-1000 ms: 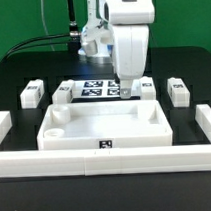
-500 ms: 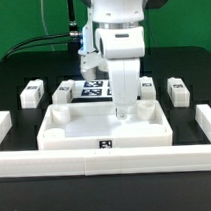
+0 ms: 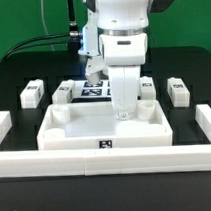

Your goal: Assemble desk

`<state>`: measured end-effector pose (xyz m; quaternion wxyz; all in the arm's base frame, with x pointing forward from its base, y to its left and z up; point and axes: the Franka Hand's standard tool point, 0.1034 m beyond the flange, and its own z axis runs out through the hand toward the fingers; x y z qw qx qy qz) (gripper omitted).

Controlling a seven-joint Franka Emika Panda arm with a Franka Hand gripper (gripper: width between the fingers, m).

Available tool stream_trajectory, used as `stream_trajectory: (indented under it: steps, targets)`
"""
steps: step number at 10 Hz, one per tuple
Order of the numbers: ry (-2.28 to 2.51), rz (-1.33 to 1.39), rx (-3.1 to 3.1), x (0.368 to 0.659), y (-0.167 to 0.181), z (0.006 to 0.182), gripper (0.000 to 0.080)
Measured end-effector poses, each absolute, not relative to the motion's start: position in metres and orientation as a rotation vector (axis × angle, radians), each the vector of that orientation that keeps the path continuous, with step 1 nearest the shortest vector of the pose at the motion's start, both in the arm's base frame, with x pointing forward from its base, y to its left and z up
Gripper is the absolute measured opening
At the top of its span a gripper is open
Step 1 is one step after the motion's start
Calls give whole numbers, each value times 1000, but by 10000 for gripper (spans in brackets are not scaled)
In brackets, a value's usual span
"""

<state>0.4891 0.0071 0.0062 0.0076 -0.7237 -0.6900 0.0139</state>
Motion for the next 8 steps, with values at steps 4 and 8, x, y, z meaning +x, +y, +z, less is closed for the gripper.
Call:
stream_trajectory:
  steps: [4,8]
  targets:
    - [-2156,44,-2263,489,7,6,55]
    - [-2157,44,-2263,489,7,6,55]
